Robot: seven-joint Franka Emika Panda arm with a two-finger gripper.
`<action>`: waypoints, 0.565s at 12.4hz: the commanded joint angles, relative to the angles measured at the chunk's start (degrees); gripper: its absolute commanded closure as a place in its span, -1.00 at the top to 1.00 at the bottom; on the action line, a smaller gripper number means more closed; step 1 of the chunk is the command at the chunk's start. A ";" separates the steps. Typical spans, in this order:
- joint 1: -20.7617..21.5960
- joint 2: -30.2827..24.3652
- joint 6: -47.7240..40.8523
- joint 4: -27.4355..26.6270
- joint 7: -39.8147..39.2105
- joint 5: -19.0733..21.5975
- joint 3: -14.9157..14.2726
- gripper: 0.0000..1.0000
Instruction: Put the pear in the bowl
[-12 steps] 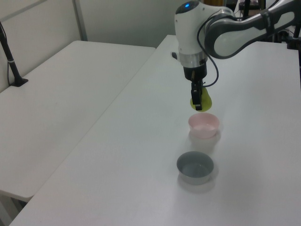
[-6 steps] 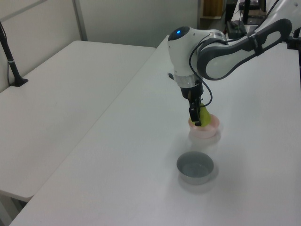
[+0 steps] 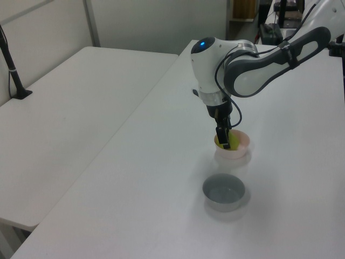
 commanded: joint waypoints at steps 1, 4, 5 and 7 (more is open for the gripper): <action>0.59 -1.57 0.04 -0.35 1.04 -0.15 -0.80 1.00; -0.72 -8.75 -3.29 0.00 0.16 -0.06 -1.42 1.00; -2.56 -11.91 -4.61 0.00 0.16 0.03 -1.50 1.00; -5.81 -16.76 -7.60 0.09 0.07 0.03 -1.50 1.00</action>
